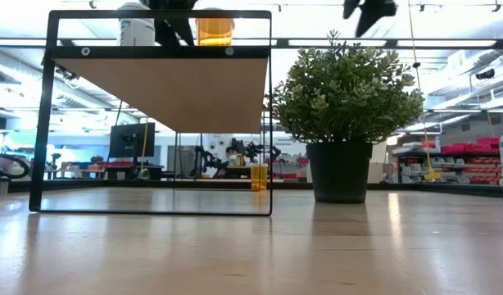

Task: Pick and place medicine bottles onto shelf by color
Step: Put the white pill bottle on the shelf aligned with the other white pill bottles

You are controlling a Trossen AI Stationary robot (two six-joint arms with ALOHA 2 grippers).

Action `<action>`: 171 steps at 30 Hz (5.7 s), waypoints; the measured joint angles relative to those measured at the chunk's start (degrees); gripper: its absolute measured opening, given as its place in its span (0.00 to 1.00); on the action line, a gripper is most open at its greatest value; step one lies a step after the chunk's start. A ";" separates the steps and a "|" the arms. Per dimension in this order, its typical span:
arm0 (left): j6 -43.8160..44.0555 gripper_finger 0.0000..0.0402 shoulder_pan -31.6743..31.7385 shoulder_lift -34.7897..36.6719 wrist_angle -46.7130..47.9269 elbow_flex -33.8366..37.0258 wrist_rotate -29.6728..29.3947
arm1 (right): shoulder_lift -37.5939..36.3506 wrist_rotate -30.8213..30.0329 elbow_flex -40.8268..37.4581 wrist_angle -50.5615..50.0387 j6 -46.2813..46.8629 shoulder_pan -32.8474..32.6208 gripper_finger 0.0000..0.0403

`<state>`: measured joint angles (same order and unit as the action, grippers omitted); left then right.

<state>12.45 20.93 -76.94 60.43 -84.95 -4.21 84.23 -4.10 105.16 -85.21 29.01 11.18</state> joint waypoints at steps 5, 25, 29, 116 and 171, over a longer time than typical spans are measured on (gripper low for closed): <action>0.02 0.62 -0.91 3.05 -3.07 0.00 0.19 | -0.35 1.37 0.01 -4.78 10.55 -6.97 0.71; -3.01 0.62 -1.31 8.10 -10.67 0.00 5.57 | -0.05 0.36 -23.16 19.66 52.87 -41.87 0.71; -2.85 0.62 -1.31 8.10 -11.46 0.00 5.68 | -0.02 3.38 -31.20 24.75 61.52 -45.28 0.71; -9.30 0.59 -9.47 8.05 -10.17 0.04 0.43 | 11.61 -13.28 5.05 32.25 -10.22 -26.79 0.49; 16.46 0.55 -8.08 13.85 3.82 0.07 -2.36 | 36.19 2.89 16.76 38.95 -30.85 -10.19 0.51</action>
<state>28.91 12.85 -63.09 64.25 -84.88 -6.57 120.42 -1.21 121.93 -46.26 -1.84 0.99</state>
